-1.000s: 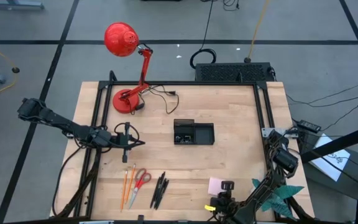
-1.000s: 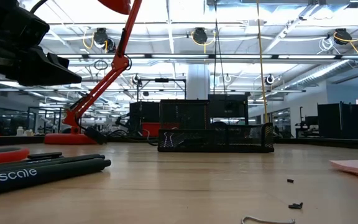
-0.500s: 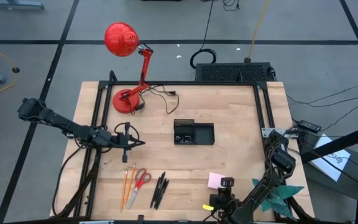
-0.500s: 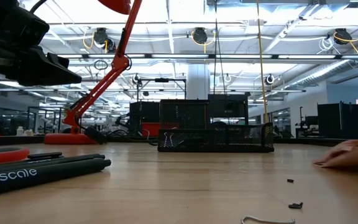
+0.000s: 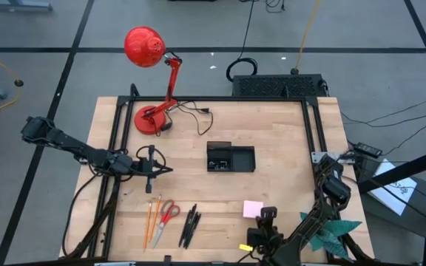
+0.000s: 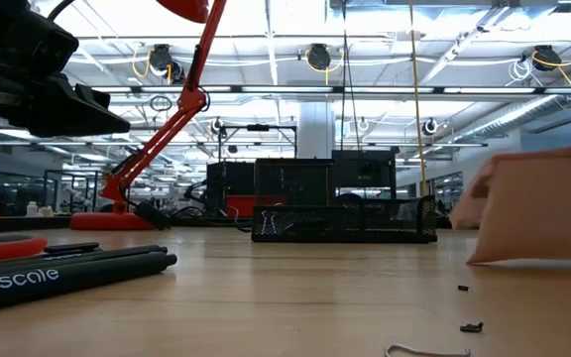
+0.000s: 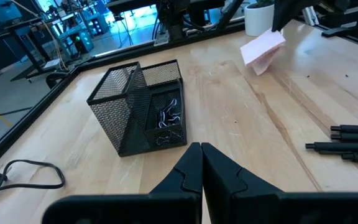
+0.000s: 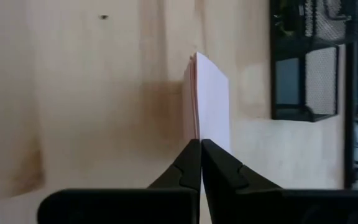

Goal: Pick and place office supplies into organizer
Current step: Put the pink sticky notes into the black desk organizer

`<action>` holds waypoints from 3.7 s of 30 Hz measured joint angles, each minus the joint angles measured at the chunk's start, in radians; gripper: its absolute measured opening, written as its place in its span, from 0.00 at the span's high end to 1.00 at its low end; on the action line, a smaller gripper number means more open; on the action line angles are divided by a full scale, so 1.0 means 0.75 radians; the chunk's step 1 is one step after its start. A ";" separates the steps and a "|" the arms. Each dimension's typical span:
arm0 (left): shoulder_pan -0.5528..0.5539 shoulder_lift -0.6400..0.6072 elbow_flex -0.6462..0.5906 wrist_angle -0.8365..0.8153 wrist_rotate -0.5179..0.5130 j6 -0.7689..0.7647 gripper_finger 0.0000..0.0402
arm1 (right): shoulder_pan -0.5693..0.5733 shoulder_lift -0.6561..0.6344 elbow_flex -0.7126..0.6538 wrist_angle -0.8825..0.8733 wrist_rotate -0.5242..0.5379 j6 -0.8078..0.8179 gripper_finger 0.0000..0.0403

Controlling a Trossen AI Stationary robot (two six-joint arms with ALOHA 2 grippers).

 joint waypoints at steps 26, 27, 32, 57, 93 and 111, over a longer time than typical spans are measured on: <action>0.000 0.000 0.000 -0.001 0.000 0.002 0.99 | -0.153 -0.115 0.125 -0.125 0.281 -0.288 1.00; 0.000 0.000 0.000 -0.001 0.000 0.002 0.99 | -0.163 -0.135 0.119 -0.122 0.283 -0.304 1.00; -0.001 0.000 0.000 -0.001 0.000 0.002 0.99 | -0.215 -0.235 0.033 -0.125 0.318 -0.324 1.00; 0.000 0.000 0.000 -0.001 -0.001 0.019 0.99 | -0.514 -0.516 -0.624 0.450 0.448 -0.725 1.00; 0.000 0.000 0.000 -0.023 -0.005 0.025 0.99 | -0.714 -0.684 -1.137 1.269 0.257 -1.150 1.00; 0.000 0.000 0.000 -0.024 -0.006 0.028 0.99 | -0.720 -0.684 -1.146 1.337 0.094 -1.153 0.81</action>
